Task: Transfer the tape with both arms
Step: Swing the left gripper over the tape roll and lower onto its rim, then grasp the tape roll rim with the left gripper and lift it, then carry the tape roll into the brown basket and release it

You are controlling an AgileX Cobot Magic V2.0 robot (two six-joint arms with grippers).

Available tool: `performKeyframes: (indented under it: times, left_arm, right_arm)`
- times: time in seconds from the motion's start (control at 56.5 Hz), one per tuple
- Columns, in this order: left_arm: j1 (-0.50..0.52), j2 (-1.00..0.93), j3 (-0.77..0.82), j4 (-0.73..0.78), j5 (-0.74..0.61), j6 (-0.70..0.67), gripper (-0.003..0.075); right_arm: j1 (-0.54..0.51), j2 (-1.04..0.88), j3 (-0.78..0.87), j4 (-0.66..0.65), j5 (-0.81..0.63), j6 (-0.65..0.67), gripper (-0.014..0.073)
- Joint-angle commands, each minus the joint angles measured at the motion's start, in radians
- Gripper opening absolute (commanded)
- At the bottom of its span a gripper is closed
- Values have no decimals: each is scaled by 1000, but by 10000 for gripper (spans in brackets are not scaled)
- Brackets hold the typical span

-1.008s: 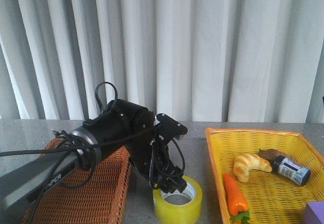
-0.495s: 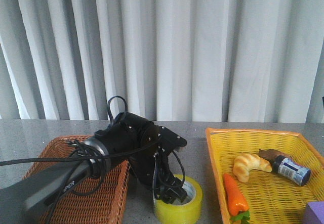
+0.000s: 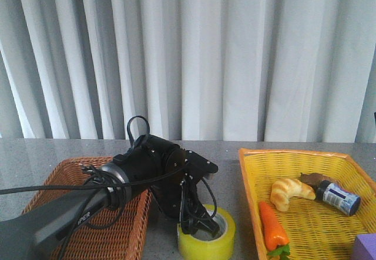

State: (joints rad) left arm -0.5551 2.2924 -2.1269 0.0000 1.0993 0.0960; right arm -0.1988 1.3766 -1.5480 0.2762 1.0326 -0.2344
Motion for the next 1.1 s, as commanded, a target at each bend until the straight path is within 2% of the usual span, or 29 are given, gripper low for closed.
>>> performKeyframes:
  times: [0.0,0.106,0.212,0.531,0.619,0.814,1.079]
  left_arm:
    - [-6,-61,-30,-7,-17,-8,111]
    - [-6,-61,-30,0,-19,-7,33]
    - [-5,-66,-30,0,-25,-7,-7]
    - [-3,-185,-31,210,-44,-7,-2]
    - [11,-236,-31,225,-45,-9,-1]
    - [101,-365,-30,174,-38,-74,3]
    - [284,-506,-10,102,-18,-101,5]
  right_arm:
    - [-5,-29,-25,17,-50,-9,-7]
    - [-5,-29,-25,17,-50,-9,-7]
    - [-5,-29,-25,17,-50,-9,-7]
    - [-5,-29,-25,17,-50,-9,-7]
    - [-5,-29,-25,17,-50,-9,-7]
    - [-5,-29,-25,17,-49,-9,-7]
    - [-5,-29,-25,17,-48,-9,-7]
